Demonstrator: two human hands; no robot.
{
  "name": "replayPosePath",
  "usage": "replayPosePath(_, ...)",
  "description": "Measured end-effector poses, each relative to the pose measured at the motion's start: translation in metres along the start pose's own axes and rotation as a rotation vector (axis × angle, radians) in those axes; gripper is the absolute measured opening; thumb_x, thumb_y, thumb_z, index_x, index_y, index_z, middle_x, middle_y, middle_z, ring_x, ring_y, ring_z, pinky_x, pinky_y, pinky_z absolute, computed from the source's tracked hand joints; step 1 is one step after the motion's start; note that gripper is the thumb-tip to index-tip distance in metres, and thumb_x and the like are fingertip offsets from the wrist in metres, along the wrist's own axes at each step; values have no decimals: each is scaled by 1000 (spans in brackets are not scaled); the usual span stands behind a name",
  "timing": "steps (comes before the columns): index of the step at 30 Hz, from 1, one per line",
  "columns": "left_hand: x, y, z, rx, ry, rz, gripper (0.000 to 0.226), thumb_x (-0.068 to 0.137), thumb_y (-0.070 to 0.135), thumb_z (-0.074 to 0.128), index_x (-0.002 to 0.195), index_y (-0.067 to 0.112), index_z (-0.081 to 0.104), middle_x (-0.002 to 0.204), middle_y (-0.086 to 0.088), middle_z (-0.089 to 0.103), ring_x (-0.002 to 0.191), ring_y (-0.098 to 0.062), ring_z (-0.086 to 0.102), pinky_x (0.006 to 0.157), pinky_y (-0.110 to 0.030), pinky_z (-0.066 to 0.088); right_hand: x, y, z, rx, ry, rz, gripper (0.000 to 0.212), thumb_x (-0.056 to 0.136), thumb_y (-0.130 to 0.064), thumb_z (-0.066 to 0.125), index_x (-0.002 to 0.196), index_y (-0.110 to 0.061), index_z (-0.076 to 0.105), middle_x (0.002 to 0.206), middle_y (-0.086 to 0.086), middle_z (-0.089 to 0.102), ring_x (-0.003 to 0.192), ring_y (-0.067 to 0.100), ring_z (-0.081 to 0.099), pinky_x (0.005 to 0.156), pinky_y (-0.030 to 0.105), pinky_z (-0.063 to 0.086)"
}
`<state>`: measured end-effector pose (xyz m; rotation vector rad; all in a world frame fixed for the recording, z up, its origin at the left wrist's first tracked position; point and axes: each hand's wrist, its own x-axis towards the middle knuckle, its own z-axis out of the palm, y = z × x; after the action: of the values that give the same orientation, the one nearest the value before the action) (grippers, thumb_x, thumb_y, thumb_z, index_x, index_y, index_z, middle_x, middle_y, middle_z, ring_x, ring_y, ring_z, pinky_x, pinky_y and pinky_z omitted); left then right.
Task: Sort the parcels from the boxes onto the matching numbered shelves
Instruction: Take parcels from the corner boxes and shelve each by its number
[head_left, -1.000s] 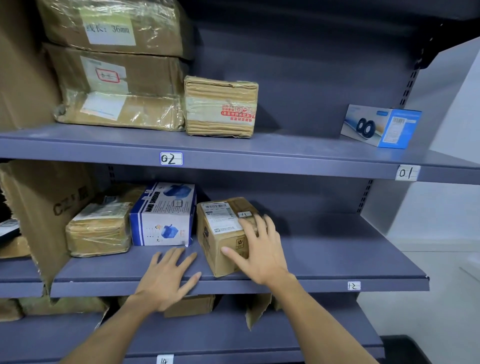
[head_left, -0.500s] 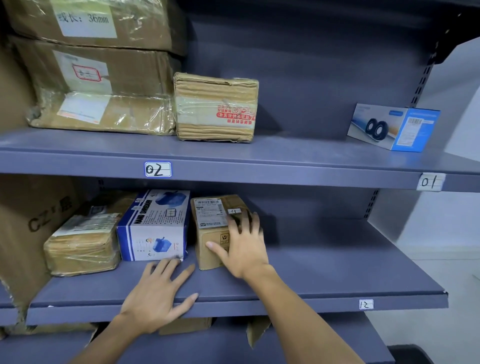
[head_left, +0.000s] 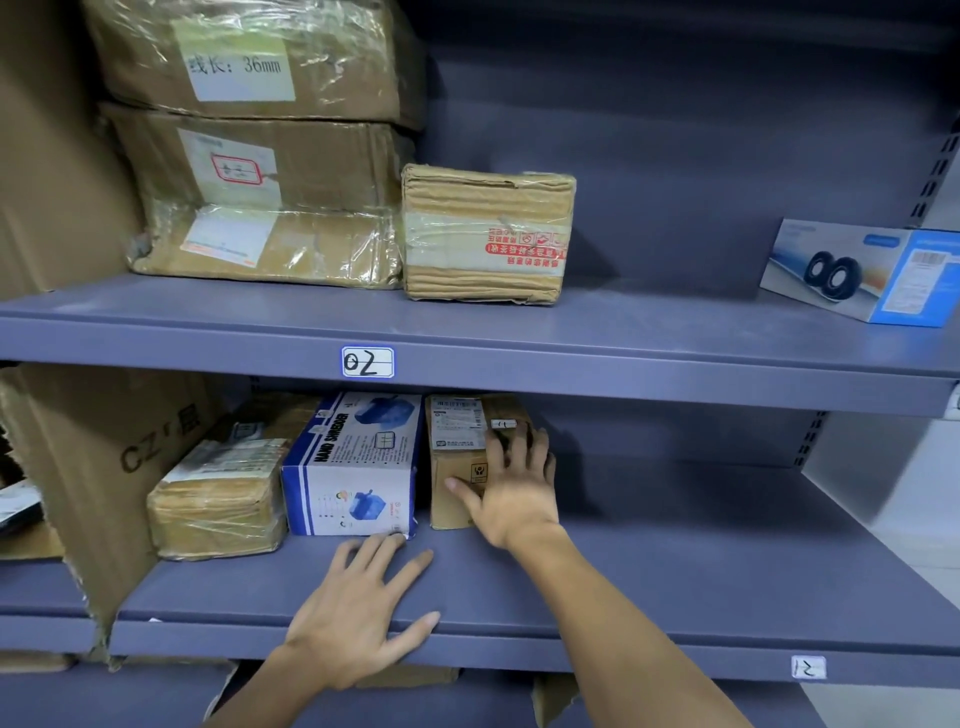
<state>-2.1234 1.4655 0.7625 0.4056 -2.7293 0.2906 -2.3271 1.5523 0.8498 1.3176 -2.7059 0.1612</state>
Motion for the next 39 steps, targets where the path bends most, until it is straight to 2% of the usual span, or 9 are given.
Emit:
replayPosePath(5,1,0,0,-18,-23,0,63,96,69,33,137,27,57,128,-6,59,122,-24,55,98,-38,31,0,0,0,-2,3,1,85,95,-74,20,159,-19,6,165,19,-2,149,46,-8,121,57,8)
replayPosePath(11,2,-1,-1,-10,-76,-7,64,96,69,33,137,27,57,128,-6,59,122,-24,56,96,-38,31,-4,9,-18,11,-62,-76,88,96,-71,30,160,-23,-8,166,14,-11,150,41,-19,120,63,1)
replayPosePath(17,2,-1,-3,0,-113,-14,63,97,69,31,137,27,58,125,-4,60,119,-21,54,94,-36,31,-35,21,-20,16,65,-171,82,99,-64,35,160,-27,-4,167,10,-7,152,33,-17,121,61,1)
replayPosePath(24,3,-1,-8,-14,-208,-50,68,98,70,23,136,27,60,124,-5,63,119,-18,45,91,-33,30,-88,44,-20,-37,38,-124,76,100,-63,31,159,-23,7,167,9,0,153,30,-15,122,58,1)
replayPosePath(26,4,1,-14,-42,-256,-92,79,95,75,11,147,28,48,140,-7,55,131,-19,37,99,-33,29,-104,52,-22,-47,5,-88,77,101,-63,30,160,-21,6,167,11,-1,153,29,-15,123,56,1)
replayPosePath(27,6,3,-17,-41,-251,-84,88,90,79,0,155,29,34,152,-8,42,140,-19,28,108,-35,26,-112,55,-22,-47,-18,-72,77,101,-63,30,160,-20,6,167,12,-2,153,29,-15,123,56,0)
replayPosePath(30,6,14,-29,-35,-406,-93,119,61,83,-33,160,27,0,166,-6,9,153,-21,6,121,-38,12,-136,63,-26,-22,-95,-30,76,101,-61,32,161,-20,8,167,13,-2,153,30,-14,123,53,0)
replayPosePath(34,6,33,-35,-27,-409,-90,139,41,77,-50,160,26,-2,163,-9,14,151,-27,10,119,-43,16,-167,74,-28,-4,-153,23,76,101,-60,35,160,-19,11,168,13,0,154,28,-12,123,52,1)
replayPosePath(39,9,77,-46,-117,-295,22,122,54,80,-41,159,33,0,161,-7,21,150,-26,16,121,-47,15,-202,92,-29,18,-203,90,77,99,-61,39,160,-21,11,168,11,1,154,28,-10,122,53,3)
